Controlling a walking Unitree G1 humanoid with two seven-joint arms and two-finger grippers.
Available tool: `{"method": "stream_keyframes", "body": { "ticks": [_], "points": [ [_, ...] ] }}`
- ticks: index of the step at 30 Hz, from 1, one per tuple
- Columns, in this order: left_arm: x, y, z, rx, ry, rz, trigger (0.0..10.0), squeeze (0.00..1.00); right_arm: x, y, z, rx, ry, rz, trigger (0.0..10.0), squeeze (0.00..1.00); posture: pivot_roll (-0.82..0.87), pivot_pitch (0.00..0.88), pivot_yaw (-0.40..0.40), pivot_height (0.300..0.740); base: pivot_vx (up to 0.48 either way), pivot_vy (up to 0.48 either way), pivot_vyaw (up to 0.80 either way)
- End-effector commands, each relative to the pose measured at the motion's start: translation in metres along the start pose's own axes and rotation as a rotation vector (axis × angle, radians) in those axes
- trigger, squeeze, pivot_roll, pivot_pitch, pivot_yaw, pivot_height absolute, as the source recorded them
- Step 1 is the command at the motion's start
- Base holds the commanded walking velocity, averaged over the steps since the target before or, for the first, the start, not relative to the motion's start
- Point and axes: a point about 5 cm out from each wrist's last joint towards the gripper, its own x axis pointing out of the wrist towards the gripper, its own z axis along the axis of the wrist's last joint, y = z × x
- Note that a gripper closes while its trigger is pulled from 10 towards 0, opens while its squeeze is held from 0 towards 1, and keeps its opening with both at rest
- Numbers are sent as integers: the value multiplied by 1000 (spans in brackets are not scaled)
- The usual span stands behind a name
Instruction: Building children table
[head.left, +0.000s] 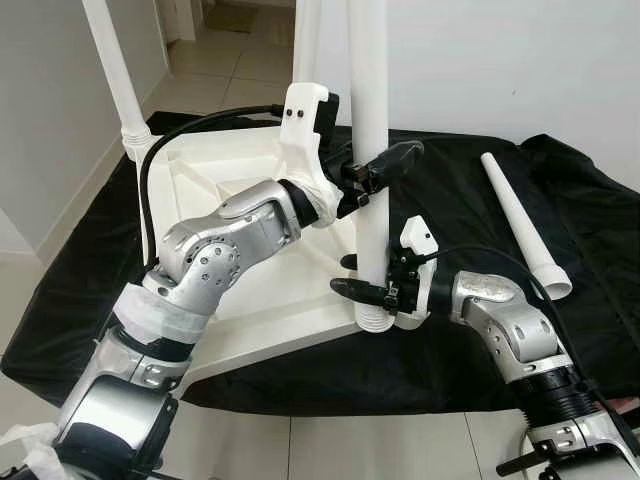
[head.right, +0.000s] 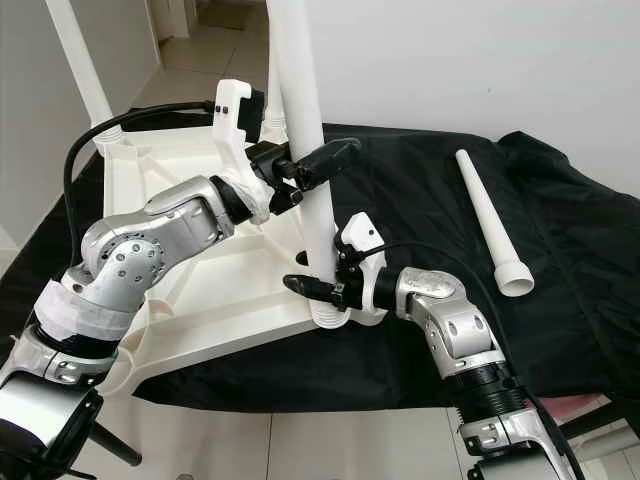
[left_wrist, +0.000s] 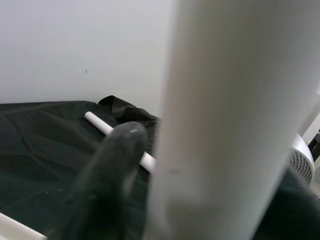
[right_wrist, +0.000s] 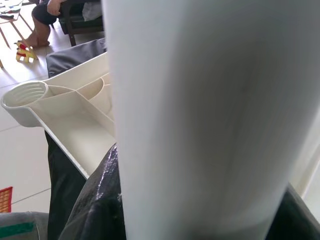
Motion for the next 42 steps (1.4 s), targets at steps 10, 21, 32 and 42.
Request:
{"method": "stream_keyframes", "body": {
  "ticks": [10, 21, 32, 42],
  "points": [
    [-3, -29, 11, 157, 19, -524, 10000, 0, -2, -4, 5, 69, -42, -14, 10000, 0, 5, 0, -67, 740, 0, 0, 0],
    [7, -24, 24, 145, 30, -393, 10000, 0, -3, -14, 17, 92, -125, -83, 10000, 1000, 7, 0, -61, 740, 0, 0, 0],
    [24, 7, 31, 196, 56, -82, 10000, 0, 1, -31, 29, 66, -201, -314, 10000, 0, -3, 0, -54, 740, 0, 0, 0],
    [33, 36, 40, 167, -21, 185, 10000, 0, 25, -33, 34, 86, -254, -554, 10000, 0, -12, 0, -46, 740, 0, 0, 0]
  ]
}}
